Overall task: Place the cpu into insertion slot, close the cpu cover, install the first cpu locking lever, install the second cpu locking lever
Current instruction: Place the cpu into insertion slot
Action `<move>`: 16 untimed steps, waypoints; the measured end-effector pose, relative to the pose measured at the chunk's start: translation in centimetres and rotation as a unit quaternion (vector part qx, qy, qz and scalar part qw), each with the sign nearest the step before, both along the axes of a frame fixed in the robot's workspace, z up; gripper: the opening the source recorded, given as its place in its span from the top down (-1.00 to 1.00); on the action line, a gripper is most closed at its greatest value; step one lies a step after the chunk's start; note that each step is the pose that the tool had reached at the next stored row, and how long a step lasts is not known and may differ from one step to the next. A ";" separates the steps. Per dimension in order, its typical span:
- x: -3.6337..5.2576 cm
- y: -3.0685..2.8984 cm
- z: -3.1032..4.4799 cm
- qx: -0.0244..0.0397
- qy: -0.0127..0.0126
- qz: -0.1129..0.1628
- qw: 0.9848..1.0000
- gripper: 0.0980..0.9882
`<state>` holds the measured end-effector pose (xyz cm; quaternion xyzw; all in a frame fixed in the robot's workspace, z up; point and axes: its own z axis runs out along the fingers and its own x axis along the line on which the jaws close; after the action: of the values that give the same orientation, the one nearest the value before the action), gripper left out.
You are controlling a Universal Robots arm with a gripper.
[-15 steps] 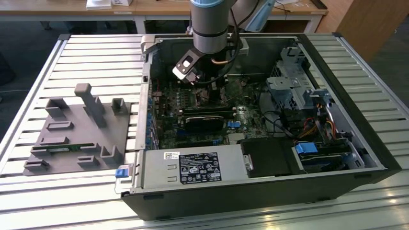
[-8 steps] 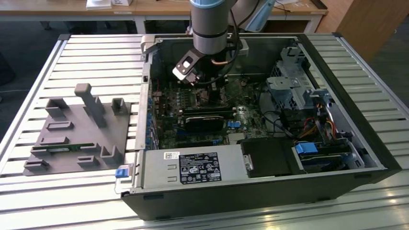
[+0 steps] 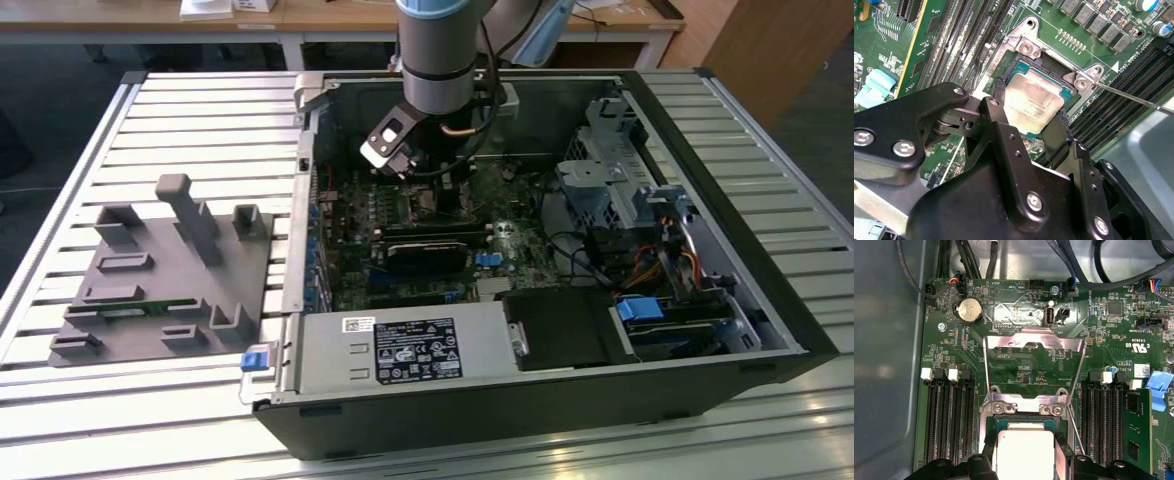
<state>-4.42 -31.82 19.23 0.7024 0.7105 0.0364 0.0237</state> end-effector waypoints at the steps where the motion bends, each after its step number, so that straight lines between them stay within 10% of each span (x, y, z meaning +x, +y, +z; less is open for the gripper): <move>1: 0.00 0.00 0.01 0.000 0.000 0.000 1.000 0.00; 16: -0.01 -0.11 -0.07 0.000 0.000 -0.002 1.000 0.00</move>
<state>-4.44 -31.93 19.16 0.7040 0.7089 0.0360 0.0238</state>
